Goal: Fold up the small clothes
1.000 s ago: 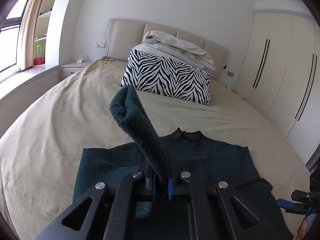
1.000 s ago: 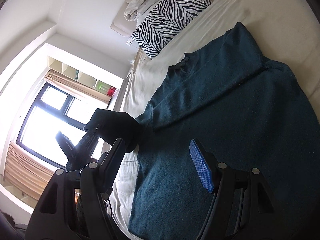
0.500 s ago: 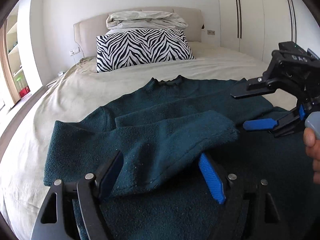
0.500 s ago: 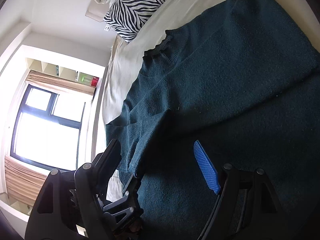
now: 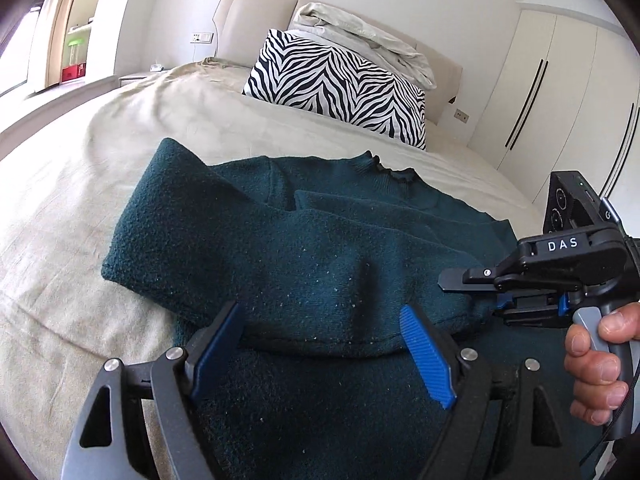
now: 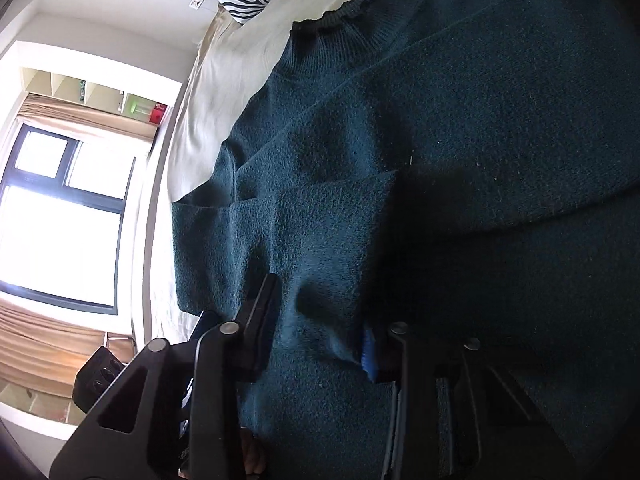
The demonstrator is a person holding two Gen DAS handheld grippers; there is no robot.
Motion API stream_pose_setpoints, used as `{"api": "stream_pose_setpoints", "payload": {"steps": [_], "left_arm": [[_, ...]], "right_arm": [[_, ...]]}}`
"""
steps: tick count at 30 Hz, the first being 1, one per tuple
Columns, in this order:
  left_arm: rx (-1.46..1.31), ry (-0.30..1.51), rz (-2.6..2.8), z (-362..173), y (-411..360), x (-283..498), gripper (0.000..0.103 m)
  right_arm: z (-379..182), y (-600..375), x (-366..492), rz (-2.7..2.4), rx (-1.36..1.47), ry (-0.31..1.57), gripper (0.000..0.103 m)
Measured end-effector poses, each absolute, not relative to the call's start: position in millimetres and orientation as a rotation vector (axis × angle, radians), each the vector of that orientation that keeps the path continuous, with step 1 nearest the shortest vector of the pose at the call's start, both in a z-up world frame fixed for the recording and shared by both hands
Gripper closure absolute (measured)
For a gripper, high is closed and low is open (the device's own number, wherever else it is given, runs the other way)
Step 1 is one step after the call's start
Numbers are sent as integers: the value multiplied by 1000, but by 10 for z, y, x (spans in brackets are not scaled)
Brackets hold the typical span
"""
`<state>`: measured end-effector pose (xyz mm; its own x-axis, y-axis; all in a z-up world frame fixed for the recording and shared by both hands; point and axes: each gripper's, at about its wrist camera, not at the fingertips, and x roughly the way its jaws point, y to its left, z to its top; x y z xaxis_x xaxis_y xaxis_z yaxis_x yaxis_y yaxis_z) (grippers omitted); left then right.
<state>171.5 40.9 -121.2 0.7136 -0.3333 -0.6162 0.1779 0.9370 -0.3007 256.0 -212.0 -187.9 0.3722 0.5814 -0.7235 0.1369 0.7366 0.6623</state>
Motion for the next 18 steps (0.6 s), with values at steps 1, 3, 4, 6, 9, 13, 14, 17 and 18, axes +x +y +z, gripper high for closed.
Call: {"api": "stream_pose_setpoints", "payload": {"steps": [1, 3, 4, 6, 9, 13, 14, 17, 18], "left_arm": [[-244, 719, -286, -1207, 445, 1716, 21], [-279, 702, -290, -1194, 508, 1701, 21], [-294, 699, -291, -1192, 526, 1701, 21], [-315, 702, -292, -1209, 559, 1699, 21], [-334, 707, -285, -1226, 599, 1687, 21], [-356, 692, -283, -1218, 646, 1669, 21], [-359, 691, -282, -1219, 653, 1668, 21], [-371, 688, -283, -1215, 672, 1664, 22], [-376, 691, -283, -1216, 680, 1670, 24]], "right_arm": [[-1845, -2082, 2565, 313, 684, 1174, 88], [-1672, -1994, 2533, 309, 585, 1147, 92], [-1548, -1961, 2509, 313, 535, 1120, 92], [-1290, -1920, 2506, 314, 447, 1056, 92], [-990, -2023, 2560, 288, 387, 984, 92], [-943, -2438, 2743, 220, 382, 968, 92], [-996, -2566, 2786, 192, 386, 978, 92], [-1243, -2985, 2852, 117, 447, 1018, 92], [-1355, -3117, 2860, 116, 490, 1043, 92]]}}
